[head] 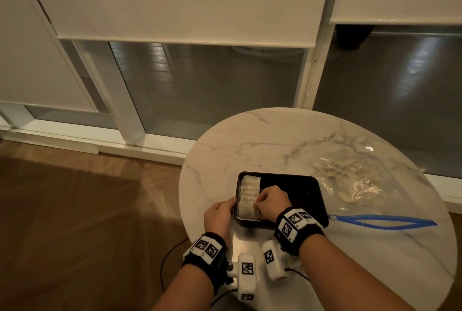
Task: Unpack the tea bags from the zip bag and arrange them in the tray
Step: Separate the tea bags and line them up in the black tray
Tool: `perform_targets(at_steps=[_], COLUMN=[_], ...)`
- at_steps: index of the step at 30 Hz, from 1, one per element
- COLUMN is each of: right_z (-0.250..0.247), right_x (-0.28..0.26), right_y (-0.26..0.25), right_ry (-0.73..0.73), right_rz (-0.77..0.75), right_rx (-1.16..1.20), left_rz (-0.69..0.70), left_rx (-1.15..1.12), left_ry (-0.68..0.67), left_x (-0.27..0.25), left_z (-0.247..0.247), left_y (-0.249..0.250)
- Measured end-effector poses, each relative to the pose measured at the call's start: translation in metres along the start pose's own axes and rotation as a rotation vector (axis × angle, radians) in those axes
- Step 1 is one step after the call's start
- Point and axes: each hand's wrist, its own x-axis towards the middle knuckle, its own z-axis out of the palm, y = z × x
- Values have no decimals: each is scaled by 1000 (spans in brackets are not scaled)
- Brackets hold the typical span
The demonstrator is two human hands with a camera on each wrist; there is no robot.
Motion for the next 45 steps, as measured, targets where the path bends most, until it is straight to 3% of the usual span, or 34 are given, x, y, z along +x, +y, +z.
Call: perform_targets(at_steps=[6,19,27,32,37,41,45], right_z=[-3,-12,-51,-83,-99,-110,-114], right_x=[2,-4,-17,-57,-90,-96,-91], right_y=[-1,-3,14,49,91,114,136], right_ry=[61,-7,117,202,278,304,108], right_rz=[52,19,-67,-140,-152,-85,-12], right_rx=[0,-58,226,386,507,546,233], left_rz=[10,29,37,39,307,508,838], left_rx=[-4,18,-1,35,191,393,936], left_ry=[-10,-19,-58,-102,-55,-221,-458], left_x=[0,4,-3,5,-20,-49,-69], left_z=[-1,-5,-3,-11,4,32,54], left_y=[1,-3,1,14,30,29,19])
